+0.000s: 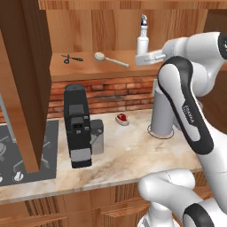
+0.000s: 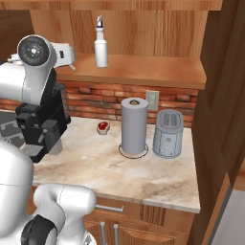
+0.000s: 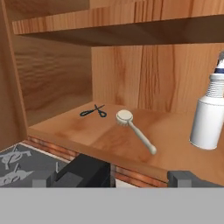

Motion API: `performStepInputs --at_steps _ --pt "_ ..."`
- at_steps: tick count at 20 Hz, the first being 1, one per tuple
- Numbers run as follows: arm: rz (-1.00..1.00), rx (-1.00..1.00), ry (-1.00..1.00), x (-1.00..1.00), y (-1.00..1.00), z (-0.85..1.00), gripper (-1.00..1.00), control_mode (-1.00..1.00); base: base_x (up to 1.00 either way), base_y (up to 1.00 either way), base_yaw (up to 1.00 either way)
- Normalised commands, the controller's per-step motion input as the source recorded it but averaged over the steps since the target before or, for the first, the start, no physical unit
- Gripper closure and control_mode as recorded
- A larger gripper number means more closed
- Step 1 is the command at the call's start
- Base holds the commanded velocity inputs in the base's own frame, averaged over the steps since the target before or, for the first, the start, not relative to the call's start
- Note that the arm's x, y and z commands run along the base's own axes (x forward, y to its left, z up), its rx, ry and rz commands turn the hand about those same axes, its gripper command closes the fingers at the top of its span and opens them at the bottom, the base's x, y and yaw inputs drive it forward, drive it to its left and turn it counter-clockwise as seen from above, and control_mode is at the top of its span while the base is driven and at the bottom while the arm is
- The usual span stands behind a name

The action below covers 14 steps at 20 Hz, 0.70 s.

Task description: Pick the dish brush and spray from the cabinet and place them on the counter.

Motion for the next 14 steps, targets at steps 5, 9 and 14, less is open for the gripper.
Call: performStepInputs --at_steps 5,9,14 --pt "0.0 0.0 0.0 0.15 0.09 -0.07 -1.0 -1.0 0.0 0.0 0.0" --pt "0.0 0.0 0.0 0.17 0.08 -0.13 -1.0 -1.0 0.0 0.0 0.0" --pt "0.0 -0.01 0.01 0.22 0.05 -0.07 -1.0 -1.0 0.0 0.0 0.0"
